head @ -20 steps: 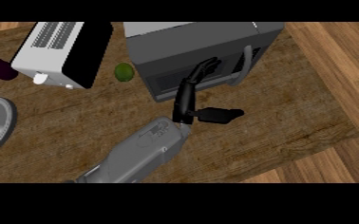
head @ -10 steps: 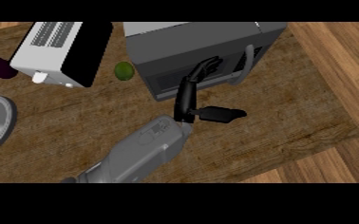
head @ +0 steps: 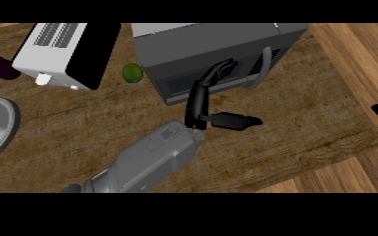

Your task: Pick up the milk, place it into the microwave and close the microwave

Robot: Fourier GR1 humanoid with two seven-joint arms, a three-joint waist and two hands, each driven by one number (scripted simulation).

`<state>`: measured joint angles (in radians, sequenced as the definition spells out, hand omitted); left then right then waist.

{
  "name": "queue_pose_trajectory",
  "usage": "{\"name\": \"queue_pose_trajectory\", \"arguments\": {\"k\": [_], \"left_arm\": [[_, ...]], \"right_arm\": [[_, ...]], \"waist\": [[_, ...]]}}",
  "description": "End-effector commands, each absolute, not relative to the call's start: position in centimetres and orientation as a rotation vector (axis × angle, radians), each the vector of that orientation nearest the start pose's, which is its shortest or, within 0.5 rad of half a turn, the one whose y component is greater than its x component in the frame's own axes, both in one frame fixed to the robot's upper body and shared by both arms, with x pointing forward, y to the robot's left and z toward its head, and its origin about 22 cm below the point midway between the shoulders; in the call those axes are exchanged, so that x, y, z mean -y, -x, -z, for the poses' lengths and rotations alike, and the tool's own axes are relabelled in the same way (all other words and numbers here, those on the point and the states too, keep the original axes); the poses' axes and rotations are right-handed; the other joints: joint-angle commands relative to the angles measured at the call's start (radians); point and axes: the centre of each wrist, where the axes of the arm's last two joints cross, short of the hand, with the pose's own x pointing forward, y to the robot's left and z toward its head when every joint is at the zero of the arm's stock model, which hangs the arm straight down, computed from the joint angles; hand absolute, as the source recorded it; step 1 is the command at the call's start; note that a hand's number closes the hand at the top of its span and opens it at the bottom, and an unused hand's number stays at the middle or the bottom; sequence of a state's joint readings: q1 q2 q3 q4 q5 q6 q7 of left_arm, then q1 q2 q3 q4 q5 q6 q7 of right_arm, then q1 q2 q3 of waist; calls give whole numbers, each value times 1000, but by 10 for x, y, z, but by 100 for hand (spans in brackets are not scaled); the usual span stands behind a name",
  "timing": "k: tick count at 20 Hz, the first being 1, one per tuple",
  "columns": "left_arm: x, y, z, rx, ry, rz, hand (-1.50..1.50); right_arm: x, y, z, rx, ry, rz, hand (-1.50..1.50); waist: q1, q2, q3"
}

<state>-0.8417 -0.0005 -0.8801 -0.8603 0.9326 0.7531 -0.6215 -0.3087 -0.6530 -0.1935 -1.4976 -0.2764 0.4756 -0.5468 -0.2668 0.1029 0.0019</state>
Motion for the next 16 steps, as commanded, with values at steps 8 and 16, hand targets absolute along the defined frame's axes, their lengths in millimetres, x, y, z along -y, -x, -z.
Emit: {"name": "queue_pose_trajectory", "arguments": {"k": [8,16], "left_arm": [[-9,-340,-27,1847,90,-7,-150],[-10,-340,-21,1861,89,-7,-150]], "right_arm": [[384,-313,-142,2217,-363,-487,-150],[395,-320,-153,2193,-402,-471,-150]], "waist": [[-10,10,-3],[-13,13,-2]]}}
